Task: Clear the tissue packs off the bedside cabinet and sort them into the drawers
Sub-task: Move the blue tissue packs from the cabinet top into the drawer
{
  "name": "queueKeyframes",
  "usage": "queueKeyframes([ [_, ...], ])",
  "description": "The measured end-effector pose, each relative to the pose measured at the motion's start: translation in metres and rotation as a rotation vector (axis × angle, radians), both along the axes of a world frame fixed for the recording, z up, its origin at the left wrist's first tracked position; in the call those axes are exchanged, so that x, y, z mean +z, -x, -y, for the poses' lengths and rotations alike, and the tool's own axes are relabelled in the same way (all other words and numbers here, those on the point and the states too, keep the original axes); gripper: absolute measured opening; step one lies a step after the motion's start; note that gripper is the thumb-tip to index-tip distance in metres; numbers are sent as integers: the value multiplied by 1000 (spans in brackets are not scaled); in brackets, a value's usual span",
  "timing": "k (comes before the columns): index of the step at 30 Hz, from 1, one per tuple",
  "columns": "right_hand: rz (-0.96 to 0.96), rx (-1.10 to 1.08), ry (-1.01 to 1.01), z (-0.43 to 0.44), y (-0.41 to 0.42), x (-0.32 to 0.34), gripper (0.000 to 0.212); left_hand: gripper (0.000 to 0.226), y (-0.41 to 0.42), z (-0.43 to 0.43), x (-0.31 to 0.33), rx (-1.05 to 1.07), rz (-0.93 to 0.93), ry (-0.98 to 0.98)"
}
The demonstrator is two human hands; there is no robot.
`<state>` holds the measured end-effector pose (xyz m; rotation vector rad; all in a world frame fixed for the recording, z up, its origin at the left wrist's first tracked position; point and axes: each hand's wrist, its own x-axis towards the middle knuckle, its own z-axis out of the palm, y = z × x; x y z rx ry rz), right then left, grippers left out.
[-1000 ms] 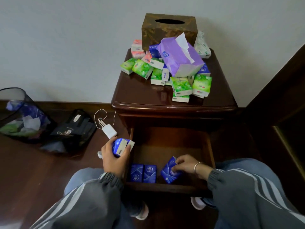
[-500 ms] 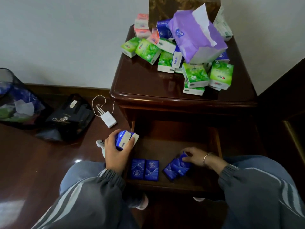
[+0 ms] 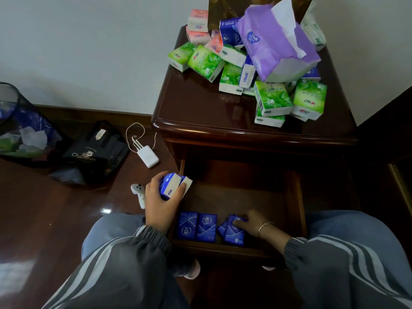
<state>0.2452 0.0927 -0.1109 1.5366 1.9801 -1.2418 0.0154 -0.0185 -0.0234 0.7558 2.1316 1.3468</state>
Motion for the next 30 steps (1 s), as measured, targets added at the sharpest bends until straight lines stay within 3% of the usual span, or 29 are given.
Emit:
queueKeyframes([
  [7, -163, -123, -55, 18, 12, -1, 43, 48, 1, 2, -6, -54, 20, 33],
  [10, -154, -274, -77, 21, 11, -2, 45, 49, 1, 2, -7, -76, 31, 44],
  [14, -151, -341, -94, 27, 16, -8, 34, 49, 2, 2, -8, -84, 31, 50],
  [22, -151, -315, -123, 18, 20, -12, 36, 47, 1, 3, -7, -119, 55, 75],
  [30, -146, -60, 43, 16, 18, -6, 33, 47, -2, 0, -7, -171, 36, 86],
])
